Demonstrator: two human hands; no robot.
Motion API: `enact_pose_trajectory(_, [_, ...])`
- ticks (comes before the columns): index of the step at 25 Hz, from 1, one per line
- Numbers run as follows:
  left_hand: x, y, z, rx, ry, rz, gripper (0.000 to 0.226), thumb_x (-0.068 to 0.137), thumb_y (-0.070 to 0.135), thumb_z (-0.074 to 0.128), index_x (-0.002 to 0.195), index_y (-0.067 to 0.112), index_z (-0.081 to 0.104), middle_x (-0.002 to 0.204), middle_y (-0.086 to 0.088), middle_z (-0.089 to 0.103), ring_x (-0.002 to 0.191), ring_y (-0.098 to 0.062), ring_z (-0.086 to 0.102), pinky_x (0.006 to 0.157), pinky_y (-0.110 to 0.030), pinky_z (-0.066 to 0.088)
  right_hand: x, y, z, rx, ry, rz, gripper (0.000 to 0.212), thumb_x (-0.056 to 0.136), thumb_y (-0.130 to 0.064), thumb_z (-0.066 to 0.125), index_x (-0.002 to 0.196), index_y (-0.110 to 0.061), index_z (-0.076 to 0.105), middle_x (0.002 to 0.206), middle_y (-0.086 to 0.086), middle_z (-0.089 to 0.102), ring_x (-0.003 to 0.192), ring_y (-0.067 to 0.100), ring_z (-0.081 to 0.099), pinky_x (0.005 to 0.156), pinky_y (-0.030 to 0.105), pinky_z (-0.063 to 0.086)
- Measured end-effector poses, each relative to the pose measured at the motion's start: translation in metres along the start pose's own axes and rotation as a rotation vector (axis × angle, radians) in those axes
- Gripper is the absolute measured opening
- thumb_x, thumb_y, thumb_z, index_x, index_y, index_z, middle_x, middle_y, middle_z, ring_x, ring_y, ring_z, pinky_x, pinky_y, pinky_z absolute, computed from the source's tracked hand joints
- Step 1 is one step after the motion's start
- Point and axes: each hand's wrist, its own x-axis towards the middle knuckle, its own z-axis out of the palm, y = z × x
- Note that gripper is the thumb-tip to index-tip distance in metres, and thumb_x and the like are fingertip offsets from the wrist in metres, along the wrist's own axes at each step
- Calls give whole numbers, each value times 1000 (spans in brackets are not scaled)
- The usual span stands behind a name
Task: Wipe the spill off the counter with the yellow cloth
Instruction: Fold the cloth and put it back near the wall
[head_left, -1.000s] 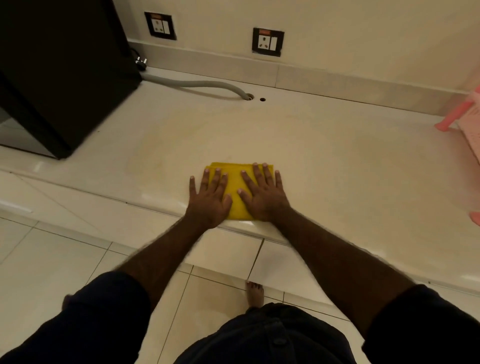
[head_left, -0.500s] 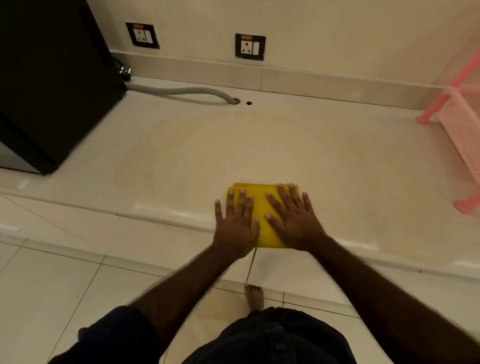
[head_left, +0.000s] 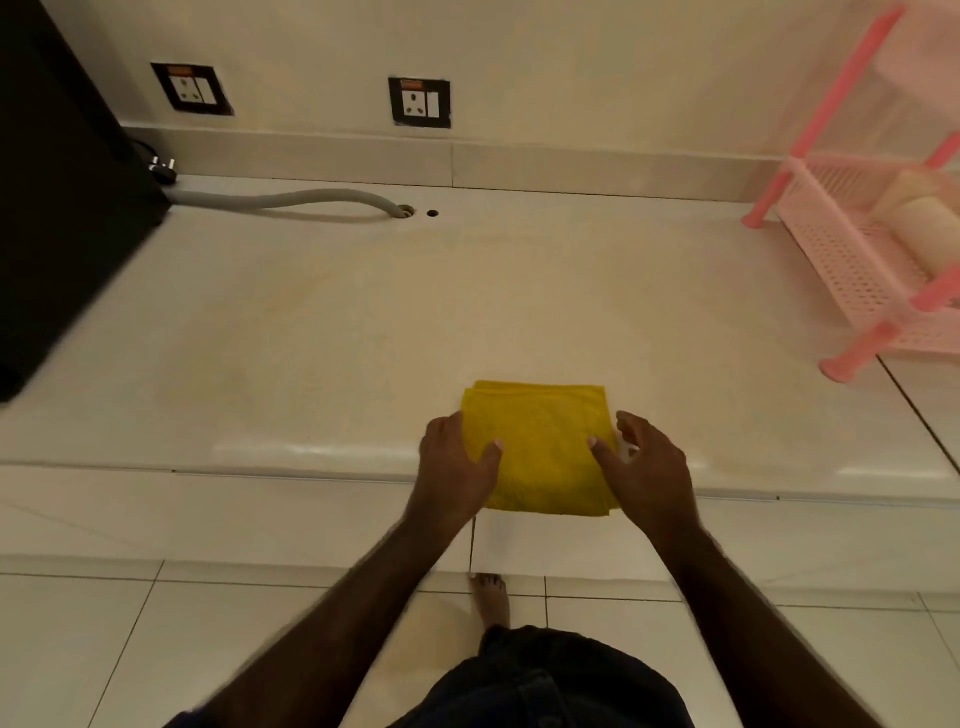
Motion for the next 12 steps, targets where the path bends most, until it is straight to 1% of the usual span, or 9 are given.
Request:
enact_pose_trajectory(1, [4, 2, -3, -20, 0, -55, 70, 96, 47, 66, 149, 8, 42, 145, -16, 46, 132, -33, 51, 102, -39, 47, -1, 0, -4, -7, 13, 37, 65, 97, -52, 68, 148, -14, 55, 143, 11, 67, 127, 33, 66, 107, 53, 55])
enact_pose_trajectory(2, [9, 4, -6, -13, -20, -107, 71, 94, 47, 69, 147, 7, 43, 142, -17, 47, 128, -33, 53, 99, -41, 50, 0, -3, -6, -11, 7, 65, 65, 95, -52, 69, 146, -13, 57, 138, 11, 71, 122, 32, 69, 105, 51, 56])
enact_pose_trajectory(4, [19, 8, -6, 43, -64, -179, 74, 91, 48, 73, 144, 4, 44, 140, -20, 48, 126, -36, 55, 99, -46, 52, 7, -10, -9, -15, -17, 110, 67, 93, -52, 72, 144, -10, 60, 131, 11, 75, 121, 34, 69, 105, 48, 54])
enact_pose_trajectory(5, [23, 10, -6, 59, -74, -199, 75, 90, 47, 74, 142, 3, 44, 139, -21, 50, 125, -37, 56, 98, -48, 53, 11, -13, -8, -4, -32, 136, 69, 92, -53, 74, 143, -9, 61, 132, 12, 75, 122, 35, 69, 106, 49, 53])
enact_pose_trajectory(7, [33, 12, -4, 30, -79, -222, 74, 88, 45, 78, 138, 2, 45, 137, -20, 55, 122, -38, 59, 95, -46, 53, 20, -20, -7, 76, -81, 212, 73, 88, -52, 79, 142, -6, 62, 137, 16, 71, 124, 38, 67, 107, 51, 54])
enact_pose_trajectory(8, [37, 13, -4, 5, -82, -228, 73, 87, 44, 79, 137, 2, 45, 136, -20, 57, 121, -38, 61, 93, -44, 53, 25, -21, -6, 134, -112, 249, 73, 86, -50, 82, 139, -5, 63, 137, 18, 70, 122, 38, 67, 106, 52, 56])
enact_pose_trajectory(10, [46, 16, -2, -3, -102, -224, 69, 88, 43, 79, 134, 0, 51, 132, -19, 62, 117, -36, 64, 90, -43, 54, 36, -23, -2, 239, -186, 307, 66, 83, -44, 86, 132, -4, 67, 128, 19, 73, 111, 39, 71, 99, 54, 60])
enact_pose_trajectory(12, [51, 17, 1, 34, -116, -206, 60, 89, 44, 77, 126, 0, 60, 122, -16, 67, 111, -35, 66, 86, -41, 55, 43, -25, 0, 344, -270, 358, 60, 83, -36, 88, 129, -3, 68, 121, 19, 74, 105, 39, 72, 94, 53, 62])
